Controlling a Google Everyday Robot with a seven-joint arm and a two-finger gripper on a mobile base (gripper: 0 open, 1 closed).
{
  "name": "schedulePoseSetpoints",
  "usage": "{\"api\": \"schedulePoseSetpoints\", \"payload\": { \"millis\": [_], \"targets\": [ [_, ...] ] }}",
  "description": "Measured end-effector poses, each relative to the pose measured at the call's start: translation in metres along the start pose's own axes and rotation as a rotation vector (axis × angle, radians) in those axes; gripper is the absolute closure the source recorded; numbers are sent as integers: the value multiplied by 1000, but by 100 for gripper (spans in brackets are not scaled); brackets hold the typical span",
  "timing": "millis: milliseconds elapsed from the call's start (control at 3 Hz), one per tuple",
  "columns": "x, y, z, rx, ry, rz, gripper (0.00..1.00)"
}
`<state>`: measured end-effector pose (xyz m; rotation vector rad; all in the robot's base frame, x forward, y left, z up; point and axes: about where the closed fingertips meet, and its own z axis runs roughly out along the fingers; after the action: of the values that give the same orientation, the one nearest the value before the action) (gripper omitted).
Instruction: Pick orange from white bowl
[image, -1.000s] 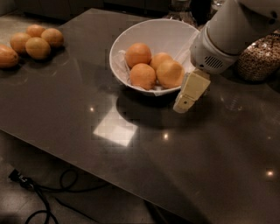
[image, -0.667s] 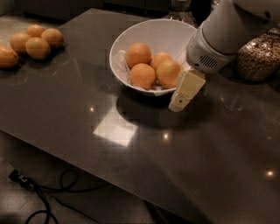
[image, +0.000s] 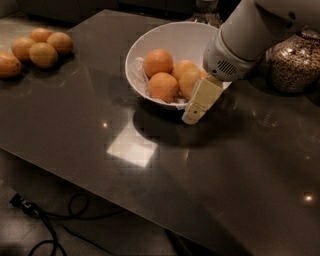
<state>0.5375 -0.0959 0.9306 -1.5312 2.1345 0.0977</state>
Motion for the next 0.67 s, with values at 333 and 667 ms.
{"api": "schedulePoseSetpoints", "payload": {
  "millis": [333,667],
  "targets": [
    [-12,-8,-2,6,-2,4,0],
    [-16,-29,-7,32,-1,58,0]
  ]
}}
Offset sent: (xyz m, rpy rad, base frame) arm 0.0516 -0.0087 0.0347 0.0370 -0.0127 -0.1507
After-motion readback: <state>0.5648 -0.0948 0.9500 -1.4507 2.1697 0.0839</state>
